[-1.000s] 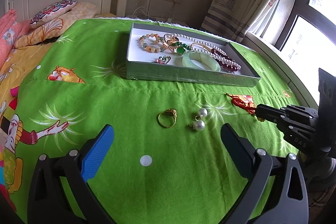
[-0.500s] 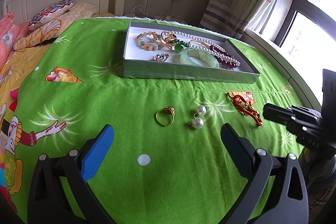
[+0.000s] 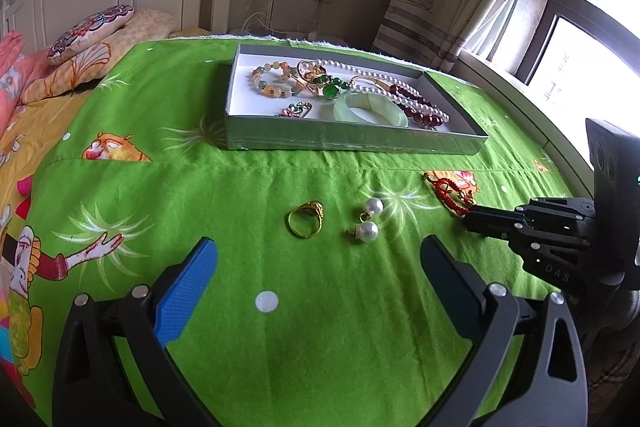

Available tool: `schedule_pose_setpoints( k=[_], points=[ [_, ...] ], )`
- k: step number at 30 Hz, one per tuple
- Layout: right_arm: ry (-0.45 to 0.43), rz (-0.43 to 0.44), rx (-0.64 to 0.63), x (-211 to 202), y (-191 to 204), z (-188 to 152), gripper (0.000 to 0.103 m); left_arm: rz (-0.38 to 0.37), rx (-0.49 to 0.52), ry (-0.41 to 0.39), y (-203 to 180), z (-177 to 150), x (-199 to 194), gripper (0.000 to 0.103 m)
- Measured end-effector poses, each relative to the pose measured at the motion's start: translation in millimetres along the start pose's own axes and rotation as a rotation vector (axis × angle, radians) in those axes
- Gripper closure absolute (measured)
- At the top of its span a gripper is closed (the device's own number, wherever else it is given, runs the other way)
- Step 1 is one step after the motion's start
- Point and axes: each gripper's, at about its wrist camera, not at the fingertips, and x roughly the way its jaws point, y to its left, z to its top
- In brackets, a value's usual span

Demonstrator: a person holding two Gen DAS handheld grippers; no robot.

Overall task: Organize jewelry
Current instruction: 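Grasp the red string bracelet with the right tool, then grasp the gold ring with the left tool while the right tool holds the red bracelet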

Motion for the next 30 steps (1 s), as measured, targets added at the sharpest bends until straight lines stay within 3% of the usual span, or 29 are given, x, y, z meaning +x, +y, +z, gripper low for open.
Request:
schedule_pose_setpoints(
  k=[12, 19, 24, 30],
  points=[
    [-0.202, 0.241, 0.217, -40, -42, -8, 0.095, 0.030, 0.184, 0.102, -30, 1, 17, 0.005],
    [-0.310, 0.319, 0.291, -59, -54, -16, 0.095, 0.062, 0.246, 0.108, -24, 8, 17, 0.024],
    [-0.317, 0.324, 0.277, -63, -49, -17, 0.095, 0.116, 0.301, 0.132, -11, 17, 17, 0.044],
    [-0.317, 0.317, 0.276, -62, -46, -18, 0.095, 0.103, 0.334, 0.159, -10, 22, 32, 0.066]
  ],
)
